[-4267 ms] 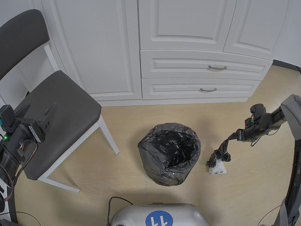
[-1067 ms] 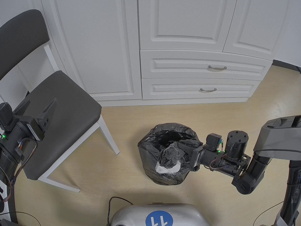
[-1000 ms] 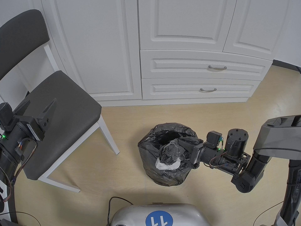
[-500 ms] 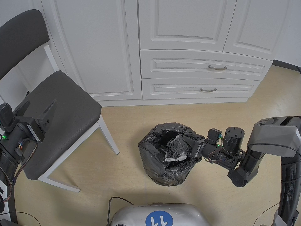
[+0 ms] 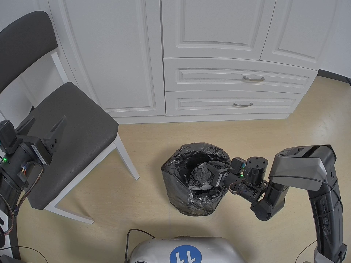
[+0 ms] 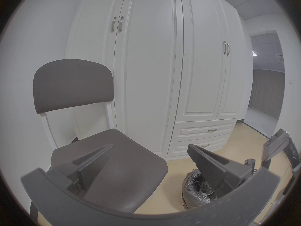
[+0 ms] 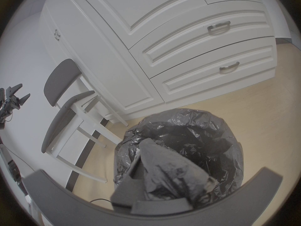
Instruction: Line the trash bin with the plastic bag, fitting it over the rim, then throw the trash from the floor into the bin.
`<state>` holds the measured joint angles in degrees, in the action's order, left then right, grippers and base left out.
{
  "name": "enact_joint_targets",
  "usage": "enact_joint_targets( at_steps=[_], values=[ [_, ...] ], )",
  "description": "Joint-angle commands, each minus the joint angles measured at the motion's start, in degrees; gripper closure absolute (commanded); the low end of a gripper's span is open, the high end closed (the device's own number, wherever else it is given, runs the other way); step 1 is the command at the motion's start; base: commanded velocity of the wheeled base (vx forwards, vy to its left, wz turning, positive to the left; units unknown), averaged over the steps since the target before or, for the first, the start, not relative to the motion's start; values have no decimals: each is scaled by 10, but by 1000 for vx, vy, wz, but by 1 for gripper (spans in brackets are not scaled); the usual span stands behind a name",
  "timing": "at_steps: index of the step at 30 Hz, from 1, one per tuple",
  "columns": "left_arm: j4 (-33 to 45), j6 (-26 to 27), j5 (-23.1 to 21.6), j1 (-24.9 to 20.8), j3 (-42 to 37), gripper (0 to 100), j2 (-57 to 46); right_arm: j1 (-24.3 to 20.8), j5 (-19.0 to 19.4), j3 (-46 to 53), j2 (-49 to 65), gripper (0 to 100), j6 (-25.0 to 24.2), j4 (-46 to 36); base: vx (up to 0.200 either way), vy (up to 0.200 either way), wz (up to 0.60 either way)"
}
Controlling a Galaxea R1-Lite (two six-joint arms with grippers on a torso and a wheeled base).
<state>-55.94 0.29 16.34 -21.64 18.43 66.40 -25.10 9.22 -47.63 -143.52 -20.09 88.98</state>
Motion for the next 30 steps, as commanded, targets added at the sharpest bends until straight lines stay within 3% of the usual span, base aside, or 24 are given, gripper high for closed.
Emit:
enact_joint_targets(
  at_steps=[1,4,5,15,25,26,27,28,30],
  values=[
    [0,1,0,0,-1,0,2,-7,-3,-11,-19,100,-1,10,0,0,0],
    [0,1,0,0,-1,0,2,-12,-20,-23,-25,100,-2,10,0,0,0],
    [0,1,0,0,-1,0,2,-14,-26,-28,-29,0,-2,10,0,0,0],
    [0,1,0,0,-1,0,1,-16,-53,-55,-21,0,-4,10,0,0,0],
    [0,3,0,-3,-3,0,1,-12,-50,13,110,0,-14,10,0,0,0],
    [0,3,0,-3,-3,0,0,-6,-48,46,155,0,18,10,0,0,0],
    [0,3,0,-3,-3,0,0,-6,-48,46,155,0,18,10,0,0,0],
    [0,3,0,-4,-3,0,-1,5,-47,76,192,0,66,10,0,0,0],
    [0,4,0,-4,-4,0,-1,6,-47,81,198,0,74,10,0,0,0]
  ],
)
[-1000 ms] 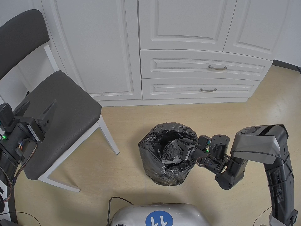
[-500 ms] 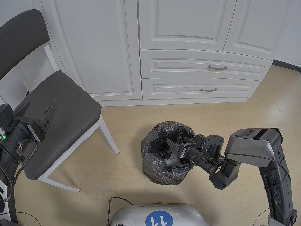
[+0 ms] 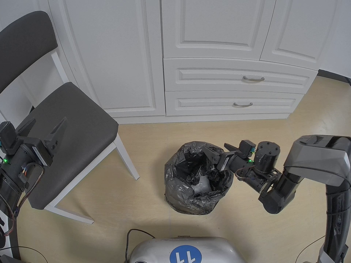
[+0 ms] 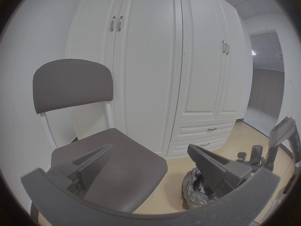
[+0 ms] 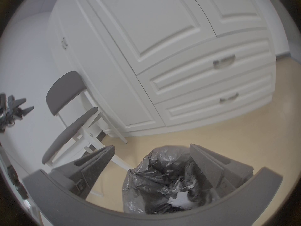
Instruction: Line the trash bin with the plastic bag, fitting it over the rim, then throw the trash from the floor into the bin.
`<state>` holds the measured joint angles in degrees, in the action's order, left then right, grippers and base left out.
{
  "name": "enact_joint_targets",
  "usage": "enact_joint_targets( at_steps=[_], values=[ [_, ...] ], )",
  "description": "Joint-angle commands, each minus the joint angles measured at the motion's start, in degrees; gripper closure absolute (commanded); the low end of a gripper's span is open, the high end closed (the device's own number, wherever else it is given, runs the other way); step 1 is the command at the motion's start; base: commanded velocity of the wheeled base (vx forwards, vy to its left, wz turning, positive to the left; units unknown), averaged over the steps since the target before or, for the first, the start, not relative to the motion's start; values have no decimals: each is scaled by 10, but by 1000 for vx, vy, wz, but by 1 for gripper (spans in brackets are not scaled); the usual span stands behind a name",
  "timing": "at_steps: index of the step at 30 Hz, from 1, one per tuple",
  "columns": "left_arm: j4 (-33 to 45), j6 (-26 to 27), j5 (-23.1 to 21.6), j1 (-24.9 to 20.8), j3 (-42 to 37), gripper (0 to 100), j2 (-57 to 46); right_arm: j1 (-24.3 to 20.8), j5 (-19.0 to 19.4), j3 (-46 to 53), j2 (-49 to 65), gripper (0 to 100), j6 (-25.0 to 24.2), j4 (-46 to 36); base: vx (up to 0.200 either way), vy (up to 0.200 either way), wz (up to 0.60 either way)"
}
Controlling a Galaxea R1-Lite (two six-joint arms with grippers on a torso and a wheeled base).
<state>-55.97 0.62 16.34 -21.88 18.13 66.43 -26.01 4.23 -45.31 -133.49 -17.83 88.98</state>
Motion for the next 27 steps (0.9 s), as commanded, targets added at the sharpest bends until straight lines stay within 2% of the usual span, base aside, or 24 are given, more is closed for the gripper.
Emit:
enact_joint_targets(
  at_steps=[1,4,5,10,15,17,18,19,20,21,22,24,25,26,27],
  values=[
    [1,3,0,-5,-5,0,-15,31,-2,112,156,0,128,10,0,0,0],
    [2,6,1,-9,-10,0,-37,55,-5,186,229,0,197,4,0,0,0],
    [2,12,2,-8,-10,0,-46,63,-9,205,252,0,206,1,0,0,0],
    [11,79,4,6,24,0,-96,110,-45,270,373,0,208,-25,0,0,0],
    [36,151,5,25,57,0,-147,157,-66,277,509,0,208,-152,0,0,0],
    [67,171,5,46,69,0,-190,174,-69,258,621,0,202,-277,0,0,0],
    [70,172,5,47,71,0,-195,175,-70,254,635,0,201,-293,0,0,0],
    [100,174,3,58,80,0,-232,175,-73,233,719,0,191,-395,0,0,0],
    [112,175,3,61,82,0,-245,175,-74,224,748,0,185,-430,0,0,0],
    [140,174,1,69,87,0,-278,175,-79,200,810,0,176,-514,0,0,0],
    [150,174,1,72,89,0,-290,175,-80,192,829,0,174,-543,0,0,0],
    [214,174,-2,90,96,0,-358,174,-86,149,936,0,164,-689,0,0,0],
    [240,174,-2,95,100,0,-380,173,-85,138,969,0,161,-730,0,0,0],
    [240,174,-2,95,100,0,-380,173,-85,138,969,0,161,-730,0,0,0],
    [294,174,-2,107,111,0,-430,172,-84,125,1035,0,150,-790,0,0,0]
  ],
)
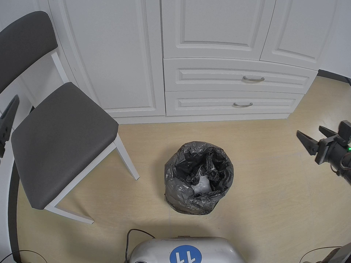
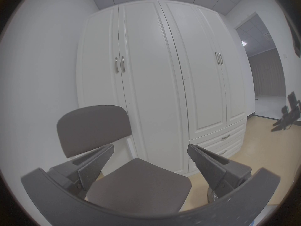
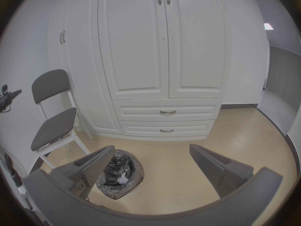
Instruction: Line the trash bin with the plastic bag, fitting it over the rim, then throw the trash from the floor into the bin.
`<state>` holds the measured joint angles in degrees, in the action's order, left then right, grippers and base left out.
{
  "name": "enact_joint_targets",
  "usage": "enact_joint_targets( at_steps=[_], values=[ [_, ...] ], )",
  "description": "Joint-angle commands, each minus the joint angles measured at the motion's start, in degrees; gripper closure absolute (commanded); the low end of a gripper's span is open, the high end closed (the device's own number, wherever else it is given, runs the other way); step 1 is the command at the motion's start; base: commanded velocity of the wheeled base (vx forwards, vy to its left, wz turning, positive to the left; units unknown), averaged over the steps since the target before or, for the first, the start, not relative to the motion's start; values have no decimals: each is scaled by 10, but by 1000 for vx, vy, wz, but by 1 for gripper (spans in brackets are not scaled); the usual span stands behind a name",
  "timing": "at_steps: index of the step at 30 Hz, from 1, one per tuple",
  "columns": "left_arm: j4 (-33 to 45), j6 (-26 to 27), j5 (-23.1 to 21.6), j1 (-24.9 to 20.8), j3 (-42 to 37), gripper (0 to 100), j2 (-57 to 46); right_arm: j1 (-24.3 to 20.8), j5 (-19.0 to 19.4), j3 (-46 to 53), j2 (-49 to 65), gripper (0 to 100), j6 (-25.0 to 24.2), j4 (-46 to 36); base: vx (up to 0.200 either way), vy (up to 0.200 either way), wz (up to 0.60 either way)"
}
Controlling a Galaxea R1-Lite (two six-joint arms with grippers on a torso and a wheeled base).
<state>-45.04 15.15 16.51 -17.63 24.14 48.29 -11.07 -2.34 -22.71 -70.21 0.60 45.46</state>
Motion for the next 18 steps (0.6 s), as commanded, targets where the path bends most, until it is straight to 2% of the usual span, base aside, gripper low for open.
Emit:
enact_joint_targets(
  at_steps=[1,3,4,7,11,12,13,18],
  values=[
    [213,29,-4,72,57,0,-273,24,-20,-100,436,0,-38,-373,0,0,0],
    [240,29,-4,82,62,0,-296,25,-21,-96,469,0,-38,-383,0,0,0],
    [281,28,-5,101,68,0,-334,26,-22,-89,523,0,-39,-394,0,0,0],
    [313,27,-5,117,68,0,-370,38,-28,-78,575,0,-40,-403,0,0,0],
    [352,22,-4,149,54,0,-428,98,-41,-47,671,0,-48,-433,0,0,0],
    [352,22,-4,149,54,0,-428,98,-41,-47,671,0,-48,-433,0,0,0],
    [368,15,-4,163,47,0,-453,116,-39,-32,702,0,-67,-438,0,0,0],
    [418,-21,-2,175,44,0,-482,112,-35,0,702,0,-91,-436,0,0,0]
  ],
)
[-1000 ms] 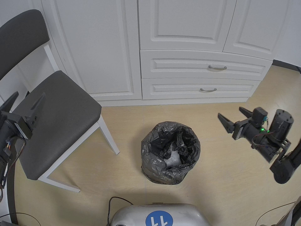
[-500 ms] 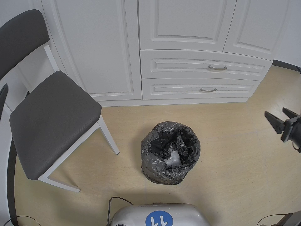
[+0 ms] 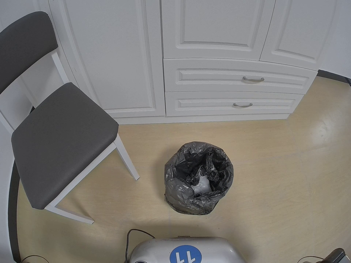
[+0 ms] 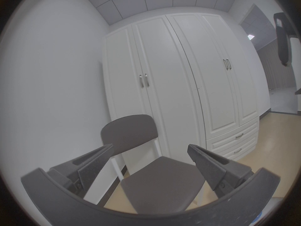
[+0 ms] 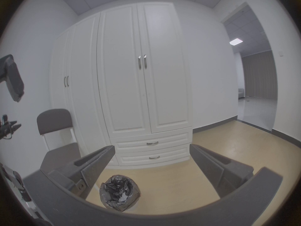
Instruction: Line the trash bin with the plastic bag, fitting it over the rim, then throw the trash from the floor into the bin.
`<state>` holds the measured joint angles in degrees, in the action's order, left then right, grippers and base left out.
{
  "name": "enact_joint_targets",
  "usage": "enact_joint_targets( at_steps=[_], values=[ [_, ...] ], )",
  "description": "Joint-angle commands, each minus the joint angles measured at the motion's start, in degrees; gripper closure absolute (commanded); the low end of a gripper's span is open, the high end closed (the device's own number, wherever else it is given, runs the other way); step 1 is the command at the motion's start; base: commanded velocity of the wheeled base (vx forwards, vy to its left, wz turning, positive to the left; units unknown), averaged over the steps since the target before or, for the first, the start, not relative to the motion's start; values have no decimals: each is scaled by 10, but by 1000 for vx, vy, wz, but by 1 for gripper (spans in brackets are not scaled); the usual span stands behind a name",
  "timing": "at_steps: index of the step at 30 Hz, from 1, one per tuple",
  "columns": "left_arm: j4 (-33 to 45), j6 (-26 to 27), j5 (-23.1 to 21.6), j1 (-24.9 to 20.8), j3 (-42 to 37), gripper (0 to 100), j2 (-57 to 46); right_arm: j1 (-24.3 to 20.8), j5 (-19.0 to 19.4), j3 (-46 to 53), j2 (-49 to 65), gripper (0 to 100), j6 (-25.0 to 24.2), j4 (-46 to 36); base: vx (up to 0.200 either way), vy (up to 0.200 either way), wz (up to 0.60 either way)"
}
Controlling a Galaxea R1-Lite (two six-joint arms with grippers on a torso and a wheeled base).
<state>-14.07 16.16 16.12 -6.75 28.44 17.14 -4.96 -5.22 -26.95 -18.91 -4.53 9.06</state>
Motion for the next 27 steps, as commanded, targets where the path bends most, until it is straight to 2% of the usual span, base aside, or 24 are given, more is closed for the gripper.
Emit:
enact_joint_targets(
  at_steps=[1,2,4,8,11,16,21,23,24,27],
  values=[
    [108,-37,2,67,-1,0,-171,50,-6,49,189,0,-39,-71,0,0,0],
    [108,-37,2,67,-1,0,-171,50,-6,49,189,0,-39,-71,0,0,0],
    [108,-69,7,66,-22,0,-171,50,-5,87,189,0,-13,-69,0,0,0],
    [101,-76,9,67,-61,0,-171,50,4,126,189,0,15,-63,0,0,0],
    [98,-81,8,67,-88,0,-171,50,14,164,189,0,17,-31,0,0,0],
    [98,-85,-6,67,-189,0,-171,50,25,270,189,0,24,69,0,0,0],
    [77,-92,-8,67,-283,0,-171,51,16,270,189,0,28,15,0,0,0],
    [98,-102,-11,67,-284,0,-171,51,12,269,188,0,28,-4,0,0,0],
    [122,-121,-20,67,-278,0,-171,51,13,269,188,0,34,-51,0,0,0],
    [120,-155,-73,67,-282,0,-171,51,35,268,188,0,22,-52,0,0,0]
  ],
)
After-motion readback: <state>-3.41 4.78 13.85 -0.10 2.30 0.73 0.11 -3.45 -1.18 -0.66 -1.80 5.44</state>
